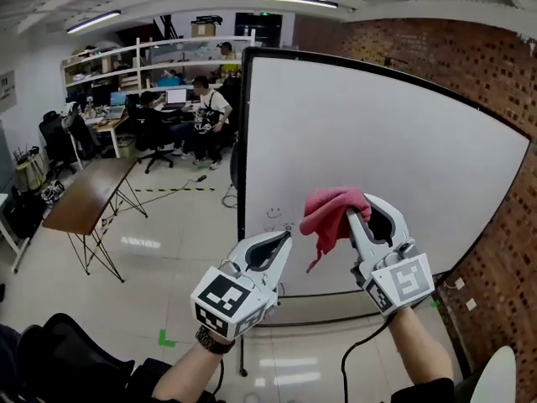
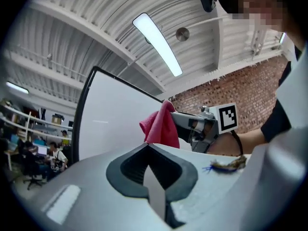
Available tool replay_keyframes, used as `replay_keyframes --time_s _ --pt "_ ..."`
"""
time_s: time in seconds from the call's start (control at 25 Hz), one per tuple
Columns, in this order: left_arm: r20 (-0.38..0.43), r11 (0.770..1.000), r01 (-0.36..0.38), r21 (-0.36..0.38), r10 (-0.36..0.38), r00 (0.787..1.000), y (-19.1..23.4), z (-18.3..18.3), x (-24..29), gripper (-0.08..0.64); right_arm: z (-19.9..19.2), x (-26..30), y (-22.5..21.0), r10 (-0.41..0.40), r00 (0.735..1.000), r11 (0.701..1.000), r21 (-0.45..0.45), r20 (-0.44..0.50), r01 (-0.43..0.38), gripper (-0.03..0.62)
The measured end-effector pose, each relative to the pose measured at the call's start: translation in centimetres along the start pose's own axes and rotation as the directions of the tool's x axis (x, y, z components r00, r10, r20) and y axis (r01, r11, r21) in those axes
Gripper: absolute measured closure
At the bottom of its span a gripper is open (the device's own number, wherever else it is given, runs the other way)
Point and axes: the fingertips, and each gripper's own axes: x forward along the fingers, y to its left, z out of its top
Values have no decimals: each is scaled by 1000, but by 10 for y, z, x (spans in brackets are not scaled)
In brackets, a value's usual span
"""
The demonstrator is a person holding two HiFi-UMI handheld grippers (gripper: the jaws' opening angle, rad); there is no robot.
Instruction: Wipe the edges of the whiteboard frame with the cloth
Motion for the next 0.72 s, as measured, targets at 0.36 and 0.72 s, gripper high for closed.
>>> replay_keyframes --time_s 0.36,0.72 --pt "-64 965 76 -249 -94 993 -111 -111 48 557 -97 -155 -35 -67 958 990 103 -280 99 517" --pt "-103 921 202 -332 -248 963 -176 -158 27 557 -149 -227 35 -30 919 944 290 -393 155 517"
